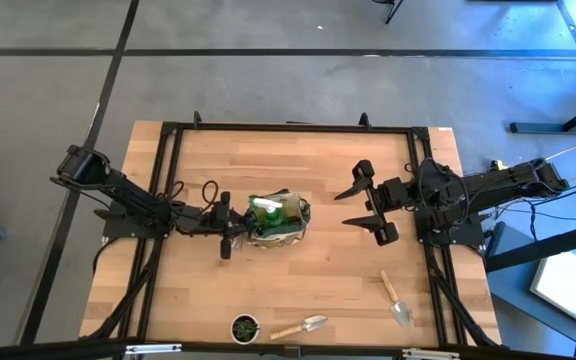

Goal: Pick & Place Garden tools in Gardening bag
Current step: Put the shear scissors into the side pocket of the green gardening bag, then adjust the green gardening bag

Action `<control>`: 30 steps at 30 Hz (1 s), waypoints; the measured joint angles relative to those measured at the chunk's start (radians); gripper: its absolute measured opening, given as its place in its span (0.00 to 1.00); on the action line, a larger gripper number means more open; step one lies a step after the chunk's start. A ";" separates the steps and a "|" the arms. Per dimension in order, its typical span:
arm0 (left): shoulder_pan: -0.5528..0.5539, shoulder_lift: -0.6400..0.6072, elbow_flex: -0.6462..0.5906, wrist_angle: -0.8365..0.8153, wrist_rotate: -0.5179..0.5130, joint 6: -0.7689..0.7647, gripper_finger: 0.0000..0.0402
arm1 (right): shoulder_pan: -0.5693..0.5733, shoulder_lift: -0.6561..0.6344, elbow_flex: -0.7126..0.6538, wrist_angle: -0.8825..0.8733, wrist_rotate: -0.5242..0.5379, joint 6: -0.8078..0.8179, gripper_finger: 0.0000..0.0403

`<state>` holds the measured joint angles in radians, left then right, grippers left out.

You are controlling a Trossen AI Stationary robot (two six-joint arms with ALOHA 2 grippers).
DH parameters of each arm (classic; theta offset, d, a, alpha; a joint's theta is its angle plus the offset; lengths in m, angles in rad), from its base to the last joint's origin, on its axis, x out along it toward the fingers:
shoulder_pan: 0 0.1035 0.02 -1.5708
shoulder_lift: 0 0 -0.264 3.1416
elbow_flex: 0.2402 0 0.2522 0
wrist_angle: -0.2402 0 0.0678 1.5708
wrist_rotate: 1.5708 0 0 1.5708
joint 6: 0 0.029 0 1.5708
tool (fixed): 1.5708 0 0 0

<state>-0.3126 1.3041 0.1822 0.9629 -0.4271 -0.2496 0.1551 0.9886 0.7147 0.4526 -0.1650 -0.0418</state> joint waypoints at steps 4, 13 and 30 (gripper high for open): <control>0.000 0.000 0.000 -0.003 0.033 0.008 0.14 | 0.000 0.000 0.000 0.000 0.000 0.000 0.64; 0.000 0.000 0.000 -0.003 0.019 0.000 0.34 | 0.000 0.000 0.000 0.000 0.000 0.000 0.64; -0.014 -0.109 0.000 -0.190 0.025 -0.083 0.48 | 0.000 0.000 0.000 0.000 0.000 0.000 0.64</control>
<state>-0.3270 1.1947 0.1822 0.7727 -0.4019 -0.3331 0.1551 0.9890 0.7147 0.4526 -0.1654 -0.0418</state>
